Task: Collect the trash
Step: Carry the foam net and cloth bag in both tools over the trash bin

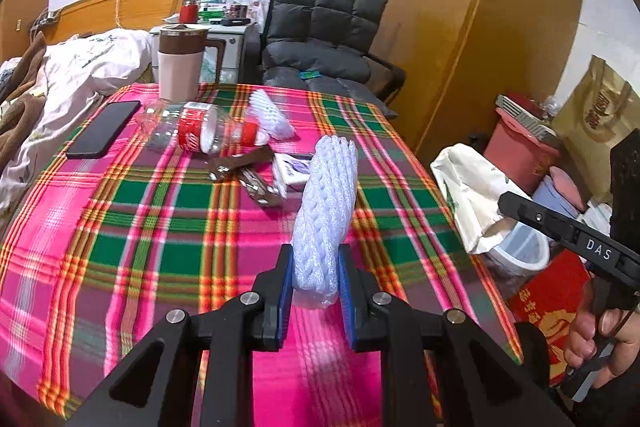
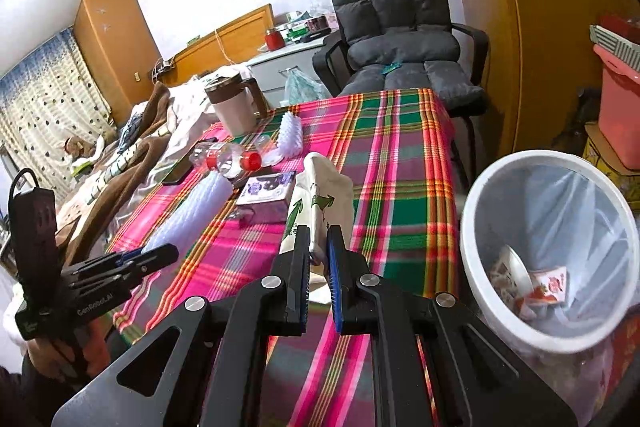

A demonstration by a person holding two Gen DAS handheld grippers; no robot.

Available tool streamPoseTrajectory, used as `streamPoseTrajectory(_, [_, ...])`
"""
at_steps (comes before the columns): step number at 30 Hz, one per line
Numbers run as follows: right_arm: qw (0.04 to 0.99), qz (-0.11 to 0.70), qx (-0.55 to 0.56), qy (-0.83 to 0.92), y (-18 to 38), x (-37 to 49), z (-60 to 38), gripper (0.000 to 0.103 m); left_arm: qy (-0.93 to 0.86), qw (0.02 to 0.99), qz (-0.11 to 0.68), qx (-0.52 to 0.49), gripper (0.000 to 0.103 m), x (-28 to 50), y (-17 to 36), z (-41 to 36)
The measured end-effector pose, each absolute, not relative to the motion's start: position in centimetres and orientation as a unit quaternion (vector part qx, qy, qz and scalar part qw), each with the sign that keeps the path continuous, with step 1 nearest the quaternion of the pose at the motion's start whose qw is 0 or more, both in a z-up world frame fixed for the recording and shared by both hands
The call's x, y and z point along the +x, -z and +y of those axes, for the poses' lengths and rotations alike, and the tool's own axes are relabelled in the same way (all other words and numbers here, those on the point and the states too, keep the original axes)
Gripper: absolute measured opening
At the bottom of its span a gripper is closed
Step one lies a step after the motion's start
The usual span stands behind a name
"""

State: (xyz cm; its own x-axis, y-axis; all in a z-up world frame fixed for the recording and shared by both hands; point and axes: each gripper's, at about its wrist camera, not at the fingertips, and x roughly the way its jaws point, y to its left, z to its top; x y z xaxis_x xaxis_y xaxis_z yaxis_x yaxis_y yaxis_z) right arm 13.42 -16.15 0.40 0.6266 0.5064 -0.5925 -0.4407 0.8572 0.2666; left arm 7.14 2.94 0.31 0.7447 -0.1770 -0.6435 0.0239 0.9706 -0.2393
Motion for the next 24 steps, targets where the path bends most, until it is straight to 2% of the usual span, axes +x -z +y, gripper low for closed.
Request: streamPoseTrajectory(24, [0.911, 0.332, 0.066, -0.236, 0.1, 10.7, -19.0, 0.011, 0.096, 0.923, 0.363, -0.082, 0.021, 5.8, -1.3, -2.0])
